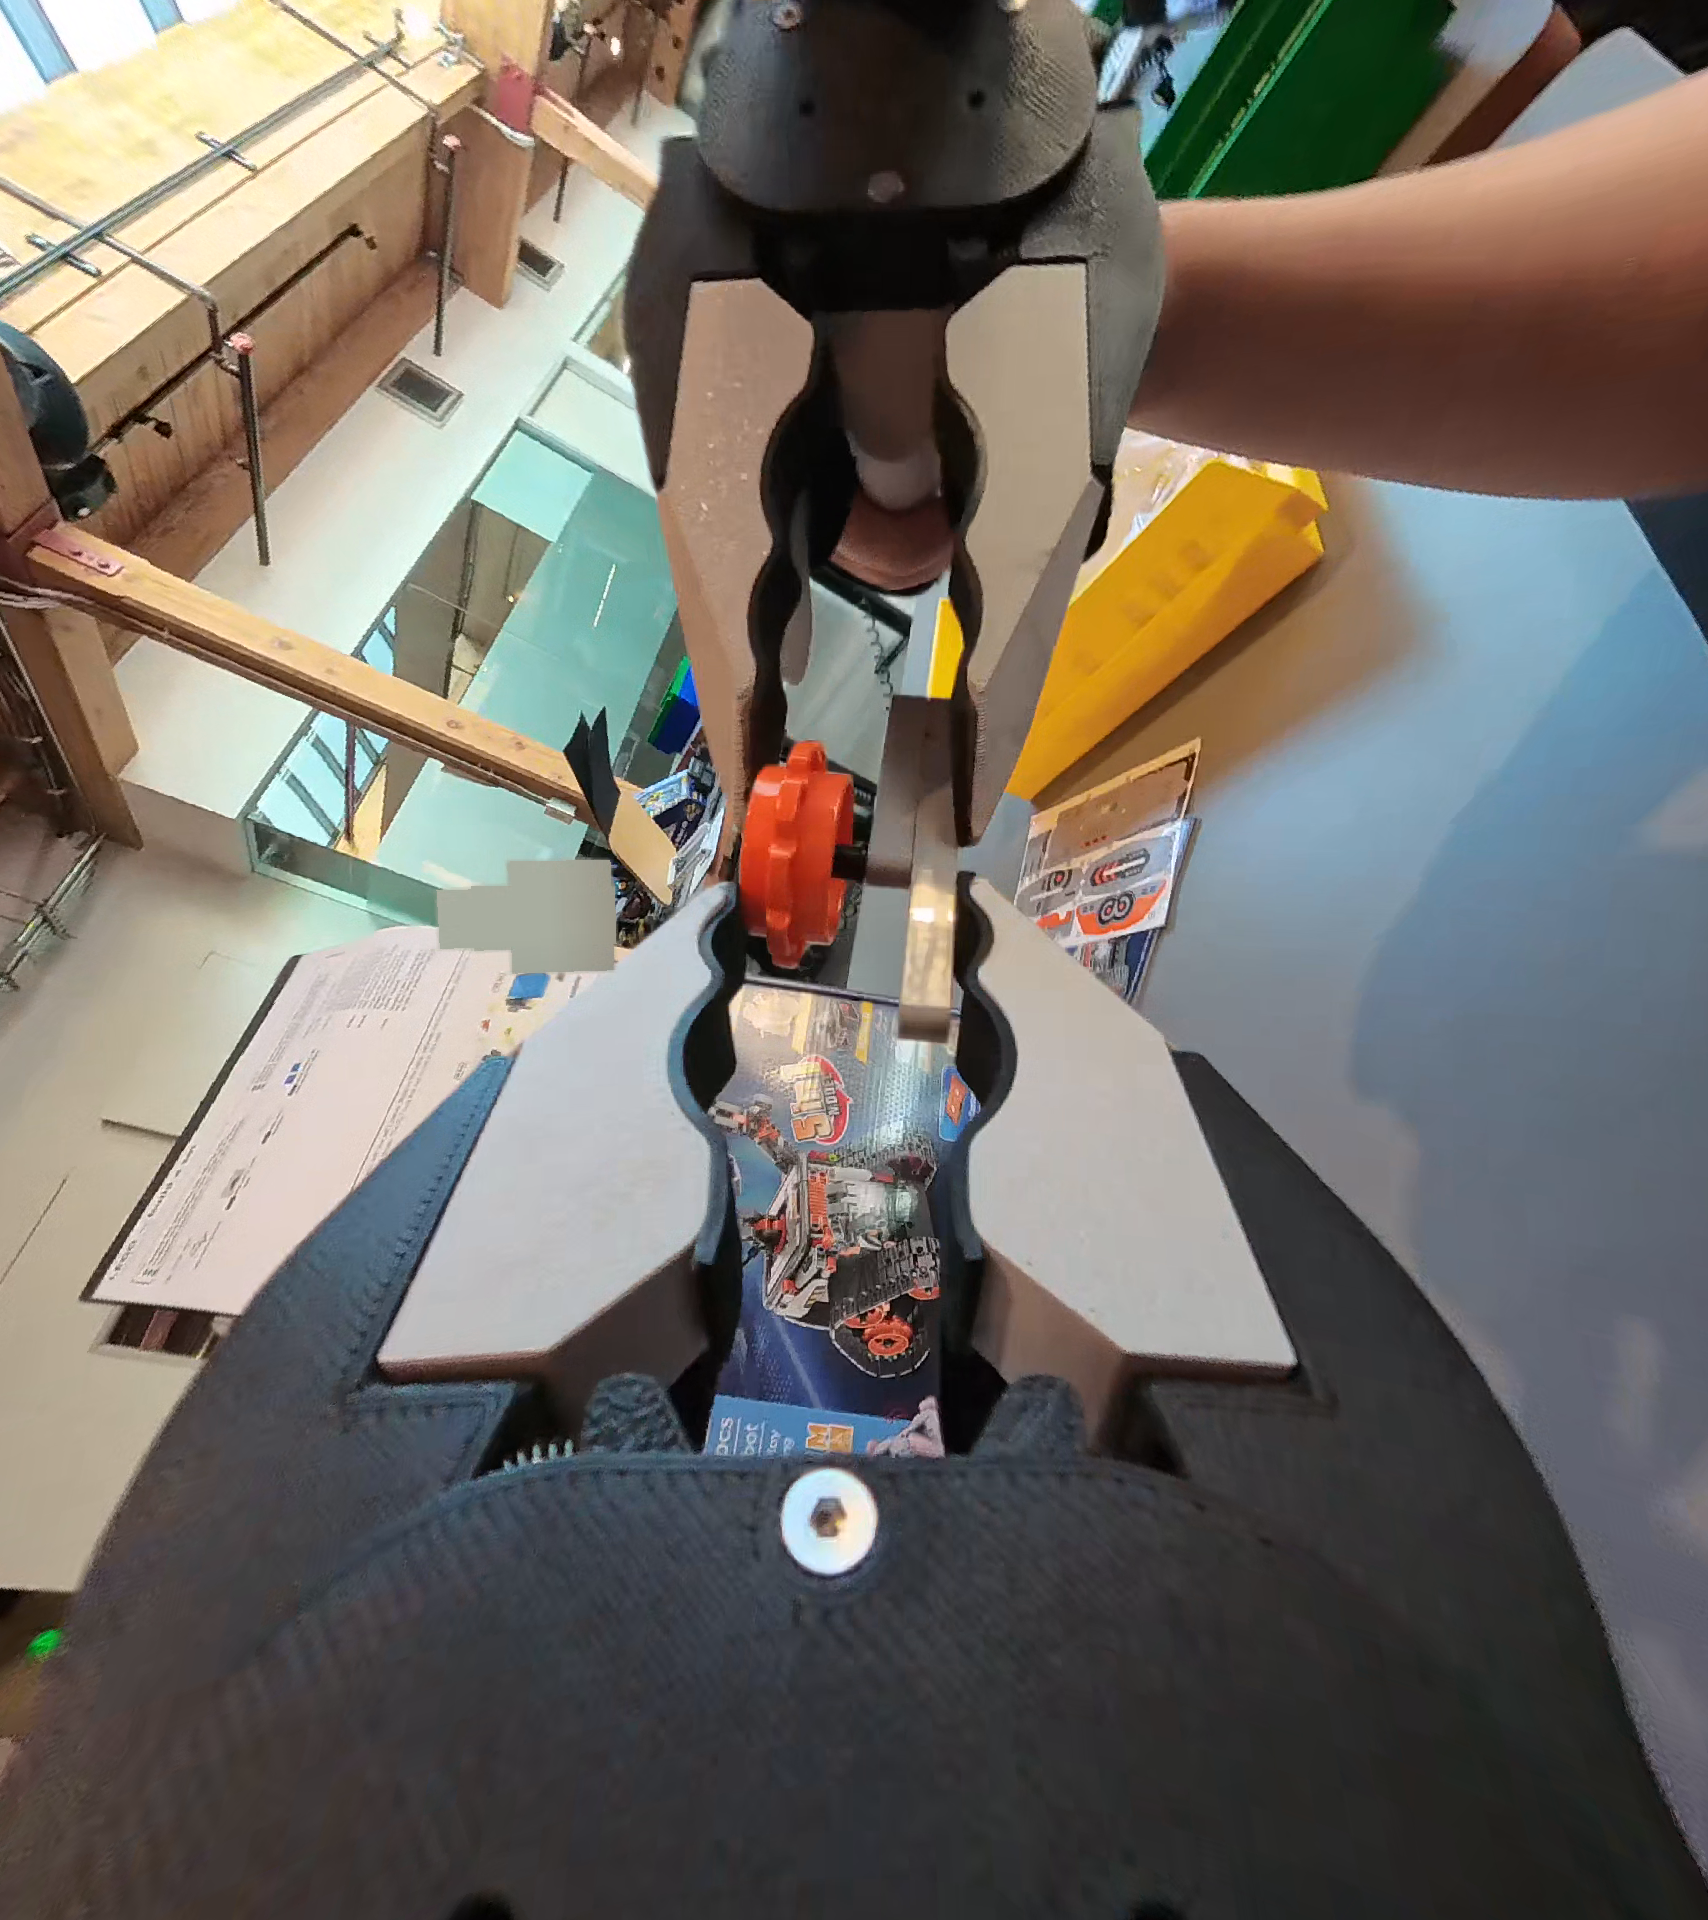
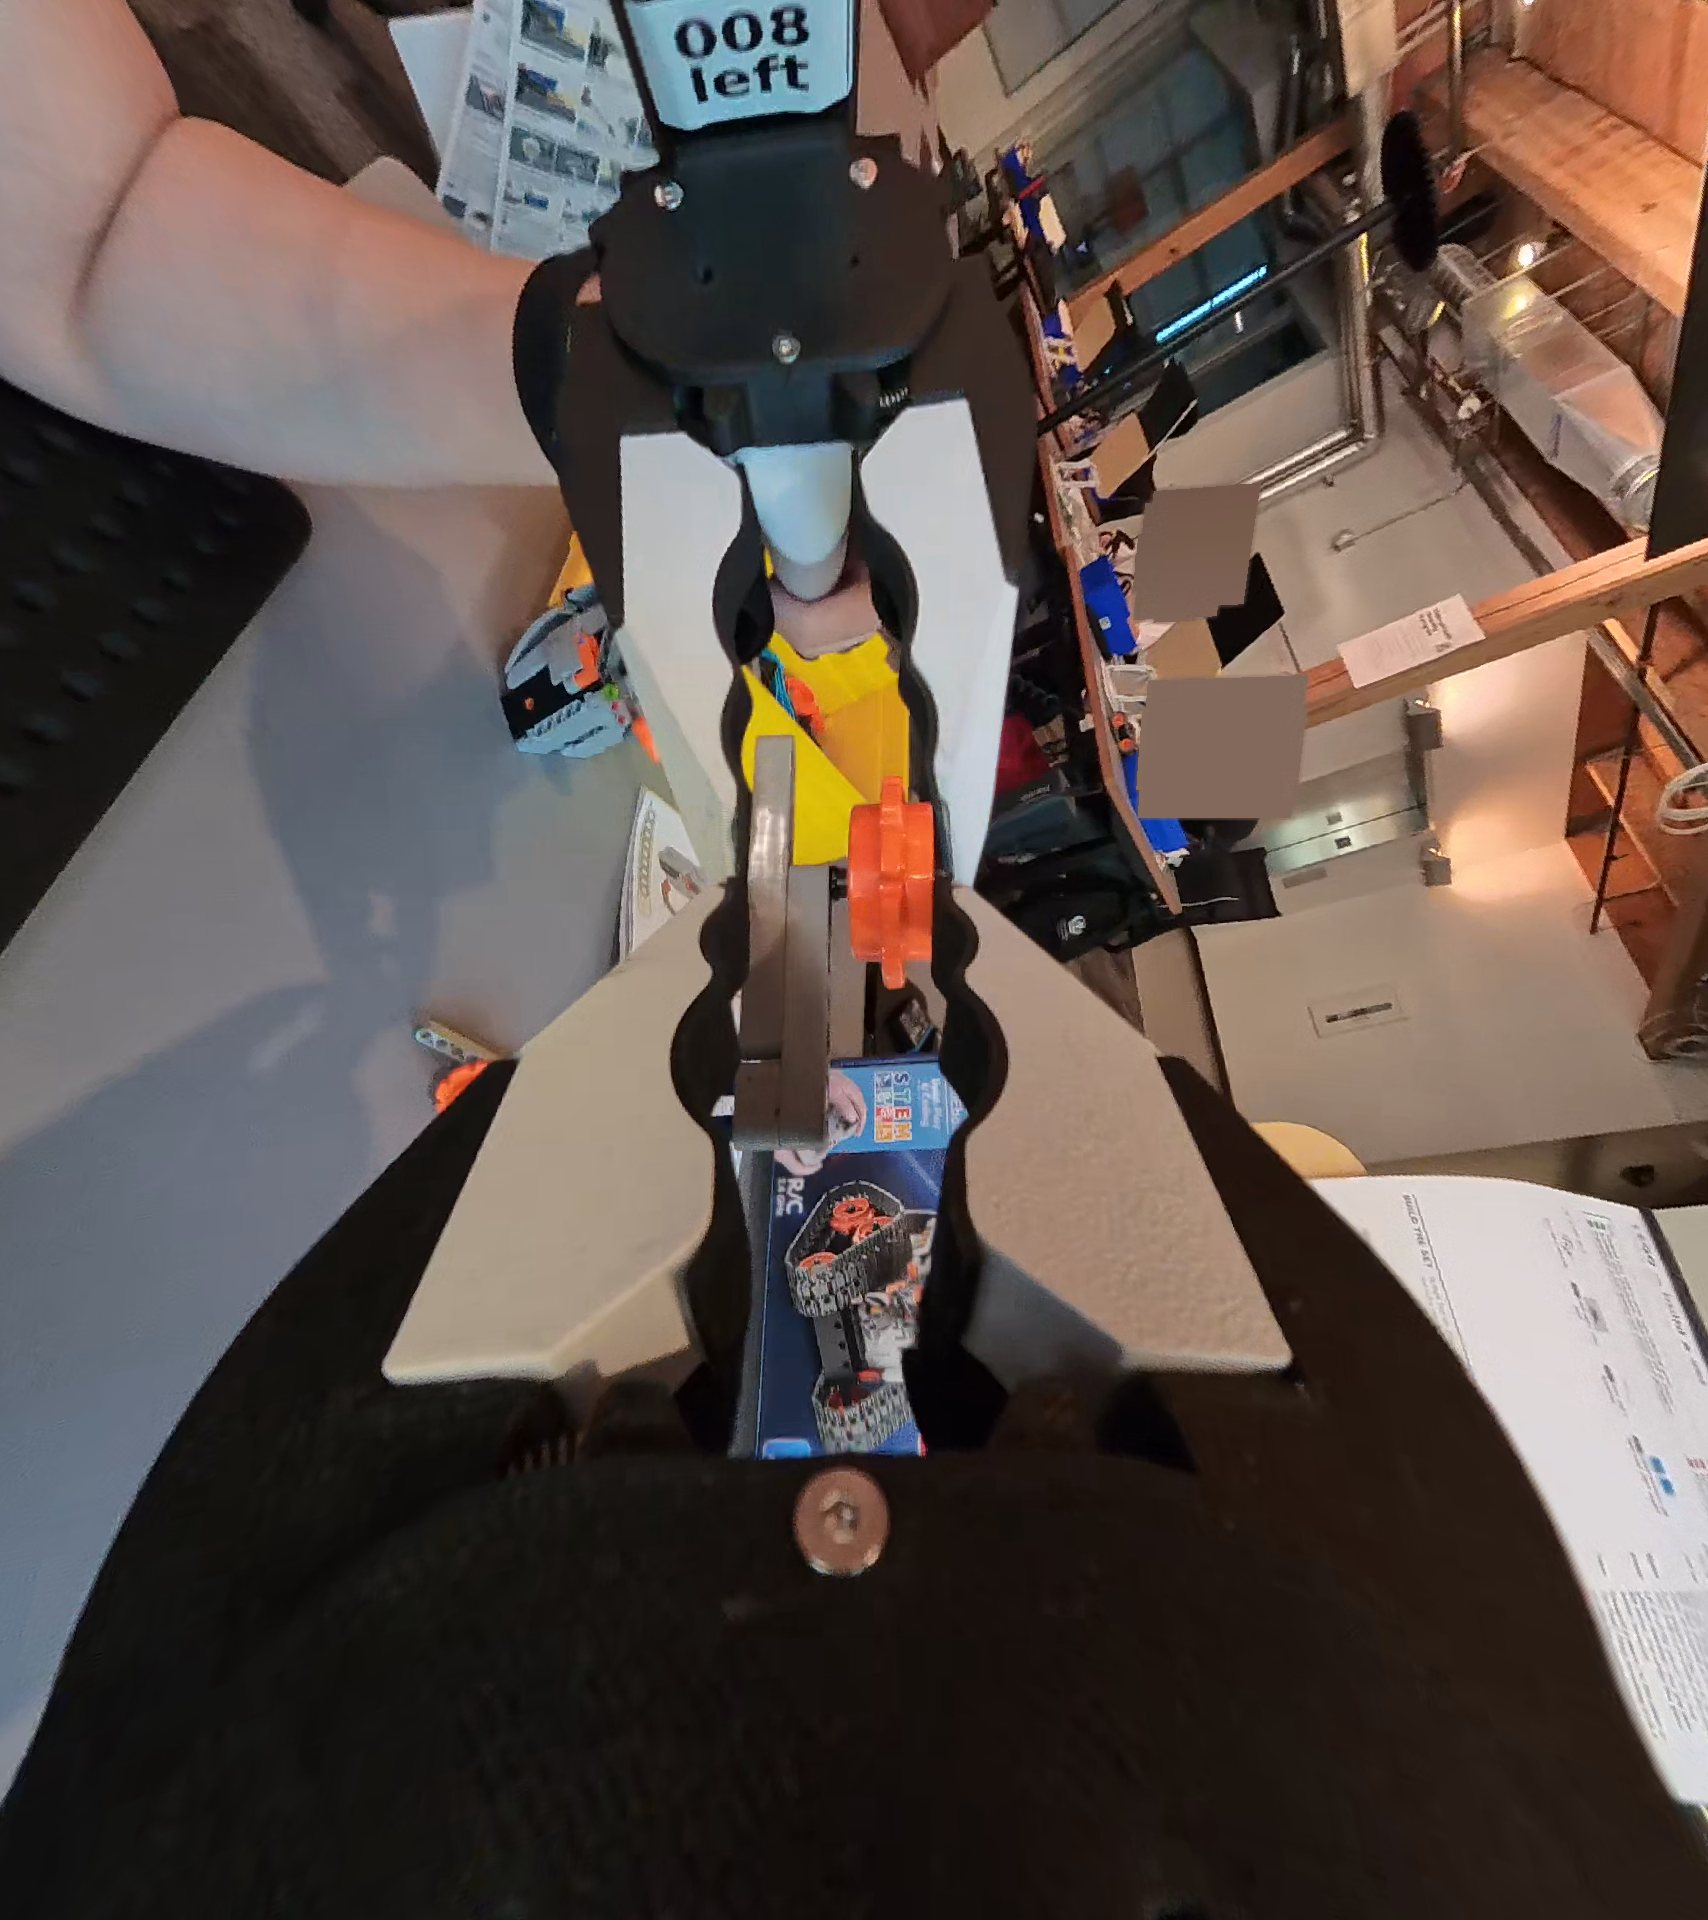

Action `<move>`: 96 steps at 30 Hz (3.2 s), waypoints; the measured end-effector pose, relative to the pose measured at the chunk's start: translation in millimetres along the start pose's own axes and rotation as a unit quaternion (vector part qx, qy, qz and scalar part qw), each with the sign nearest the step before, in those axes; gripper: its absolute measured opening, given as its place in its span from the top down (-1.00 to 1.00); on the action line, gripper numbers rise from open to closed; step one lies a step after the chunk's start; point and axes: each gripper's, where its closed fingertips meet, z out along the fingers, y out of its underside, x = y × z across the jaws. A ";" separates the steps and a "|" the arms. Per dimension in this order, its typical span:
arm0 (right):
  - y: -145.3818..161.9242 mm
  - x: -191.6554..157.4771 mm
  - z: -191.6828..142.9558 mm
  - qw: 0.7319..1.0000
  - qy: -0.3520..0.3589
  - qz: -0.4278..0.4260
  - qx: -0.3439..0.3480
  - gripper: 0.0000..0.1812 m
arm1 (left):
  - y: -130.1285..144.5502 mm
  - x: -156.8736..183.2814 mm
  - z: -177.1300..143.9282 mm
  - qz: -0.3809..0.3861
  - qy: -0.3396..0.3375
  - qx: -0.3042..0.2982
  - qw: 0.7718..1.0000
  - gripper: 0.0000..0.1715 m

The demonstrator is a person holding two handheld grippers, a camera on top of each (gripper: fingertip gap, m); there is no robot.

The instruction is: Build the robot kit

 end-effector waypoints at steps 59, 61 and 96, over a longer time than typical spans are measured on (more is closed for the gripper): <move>18.6 -4.8 13.6 0.999 0.007 -0.012 -0.037 0.84 | 28.7 13.4 11.2 0.027 0.036 -0.070 0.997 0.56; 21.0 -4.8 13.9 0.999 0.001 0.004 -0.036 0.84 | 30.5 14.2 12.1 0.024 0.039 -0.071 0.996 0.56; 48.6 -3.6 28.1 0.994 0.009 -0.009 -0.110 0.56 | 45.2 3.2 16.1 -0.046 0.025 -0.059 0.997 0.55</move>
